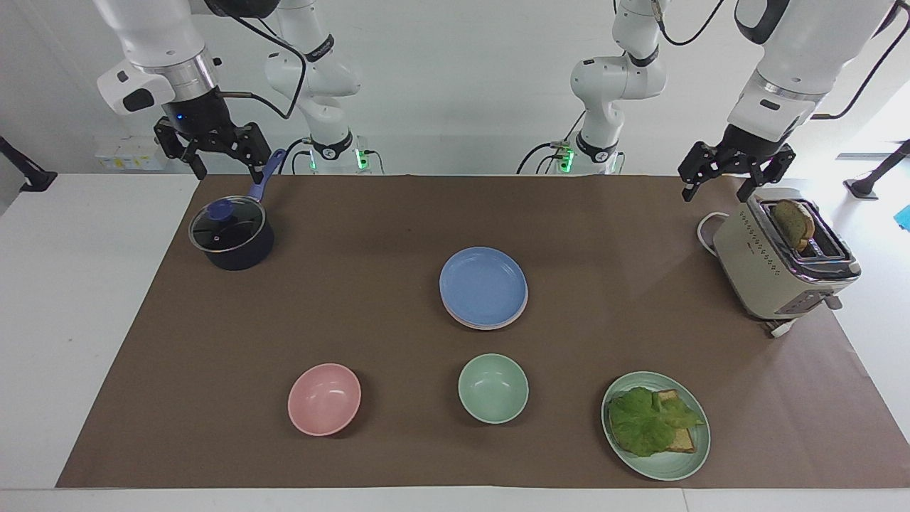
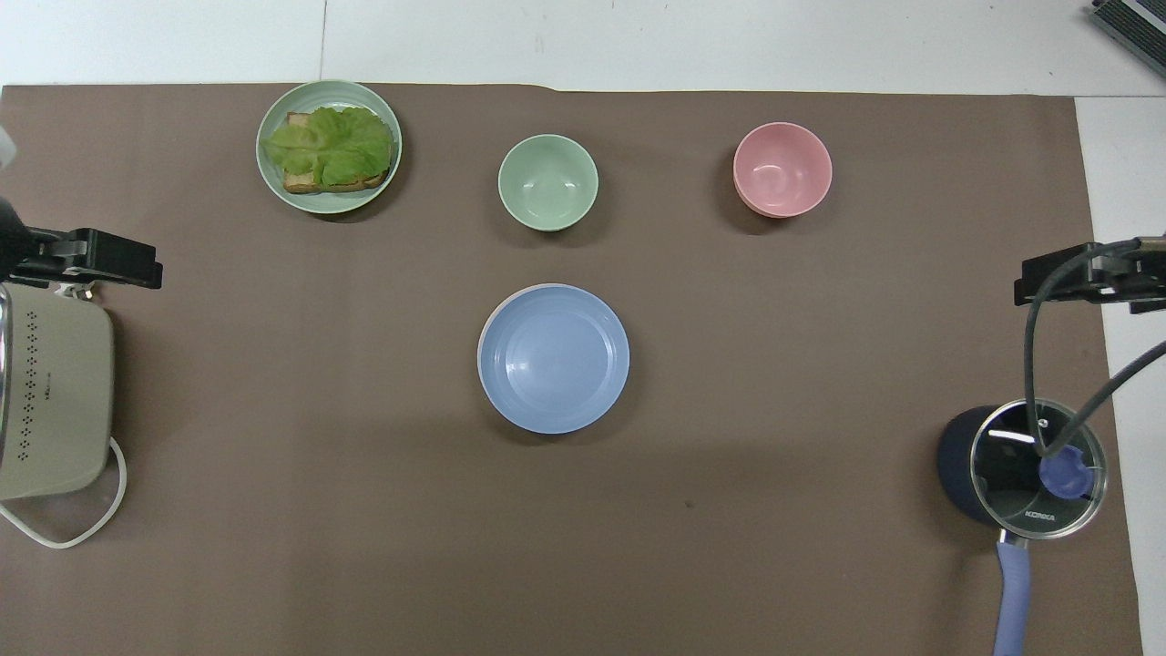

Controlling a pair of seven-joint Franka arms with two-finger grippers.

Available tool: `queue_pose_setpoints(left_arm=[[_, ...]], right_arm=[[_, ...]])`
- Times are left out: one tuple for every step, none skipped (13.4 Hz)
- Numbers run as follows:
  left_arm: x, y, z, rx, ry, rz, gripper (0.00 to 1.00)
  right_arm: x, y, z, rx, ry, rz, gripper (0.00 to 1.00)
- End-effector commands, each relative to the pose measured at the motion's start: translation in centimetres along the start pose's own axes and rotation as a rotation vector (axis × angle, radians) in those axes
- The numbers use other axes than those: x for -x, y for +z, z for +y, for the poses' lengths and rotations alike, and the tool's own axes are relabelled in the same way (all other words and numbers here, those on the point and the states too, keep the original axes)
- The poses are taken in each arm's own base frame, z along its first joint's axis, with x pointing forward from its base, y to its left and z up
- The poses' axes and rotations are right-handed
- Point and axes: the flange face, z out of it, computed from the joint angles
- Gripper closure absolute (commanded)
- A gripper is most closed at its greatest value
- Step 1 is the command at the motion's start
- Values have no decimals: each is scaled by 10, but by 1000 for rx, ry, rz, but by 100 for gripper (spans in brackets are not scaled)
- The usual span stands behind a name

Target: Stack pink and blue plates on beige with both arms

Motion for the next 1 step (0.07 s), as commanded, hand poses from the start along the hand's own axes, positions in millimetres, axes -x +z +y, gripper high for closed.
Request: queue_pose_setpoints(left_arm=[[5,-3,-4,-13,9,-10,0]], right_arm=[[-1,-3,1,-2,-26,-9,0]])
